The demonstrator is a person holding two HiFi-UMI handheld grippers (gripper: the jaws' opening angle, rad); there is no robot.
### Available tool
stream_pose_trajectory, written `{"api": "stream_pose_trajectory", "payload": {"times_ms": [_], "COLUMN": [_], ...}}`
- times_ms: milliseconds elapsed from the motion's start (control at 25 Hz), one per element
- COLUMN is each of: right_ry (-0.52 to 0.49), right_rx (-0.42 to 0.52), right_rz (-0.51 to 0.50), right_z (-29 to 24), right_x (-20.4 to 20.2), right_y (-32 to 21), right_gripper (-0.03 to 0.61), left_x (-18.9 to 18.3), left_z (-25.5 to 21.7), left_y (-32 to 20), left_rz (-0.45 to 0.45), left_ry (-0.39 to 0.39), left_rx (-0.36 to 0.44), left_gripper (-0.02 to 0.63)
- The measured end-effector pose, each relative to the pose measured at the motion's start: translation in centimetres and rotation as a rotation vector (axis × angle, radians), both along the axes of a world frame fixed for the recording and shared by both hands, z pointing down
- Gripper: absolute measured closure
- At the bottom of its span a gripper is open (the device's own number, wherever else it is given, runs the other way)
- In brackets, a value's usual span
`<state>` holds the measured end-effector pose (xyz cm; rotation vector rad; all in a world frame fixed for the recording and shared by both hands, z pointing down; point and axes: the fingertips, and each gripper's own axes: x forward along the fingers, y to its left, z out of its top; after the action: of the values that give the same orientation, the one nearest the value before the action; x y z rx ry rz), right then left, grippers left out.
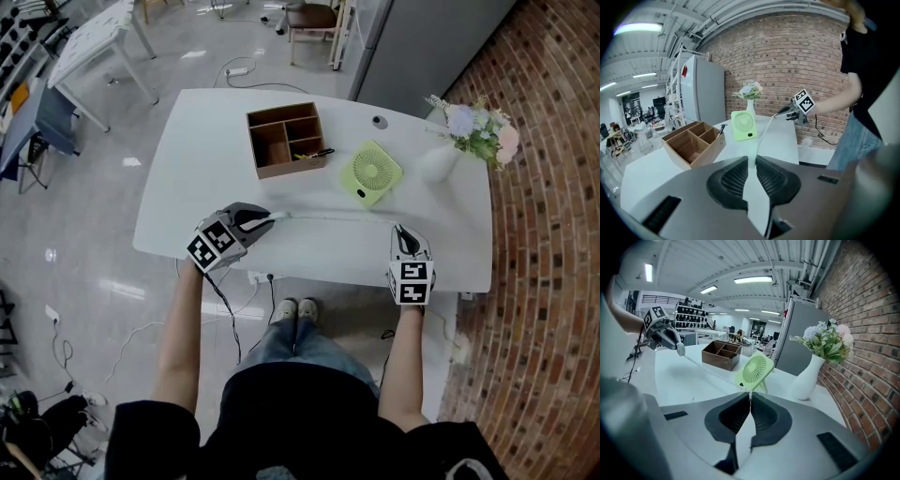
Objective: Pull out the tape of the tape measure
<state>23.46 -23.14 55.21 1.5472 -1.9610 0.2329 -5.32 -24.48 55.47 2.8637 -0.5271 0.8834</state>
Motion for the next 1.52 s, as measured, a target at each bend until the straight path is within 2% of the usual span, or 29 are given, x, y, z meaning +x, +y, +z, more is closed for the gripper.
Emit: {"api": "stream_pose_trajectory", "payload": {"times_ms": [440,760,1040,1520], "right_ry": [0.008,0.018,0.023,0.015], "right_rx": [-0.111,-0.208,-0.242,-0.258], "right_rz": [-0.016,-0.032,-0.049,-0.025], "right_z": [5.5,9.0,10.3,10.7], "right_x": [0.5,0.5,0.3,0.7], "right_y": [-2.0,-2.5,-3.0,-2.7], "right_gripper": [0.569,0.568,0.568,0.566], "left_x": [0.9,1.6,1.5,2.0], "left_z": [5.1,7.8,9.6,10.1], "left_y": [-1.5,-2.3,-2.1,-2.1], "left_rz": [0.001,0.005,0.026,0.013], "left_ry": [-0.064,-0.112,-0.182,-0.194], "left_rx": [-0.047,-0.050,-0.050,-0.047], "left_gripper": [0.546,0.546,0.545,0.545]}}
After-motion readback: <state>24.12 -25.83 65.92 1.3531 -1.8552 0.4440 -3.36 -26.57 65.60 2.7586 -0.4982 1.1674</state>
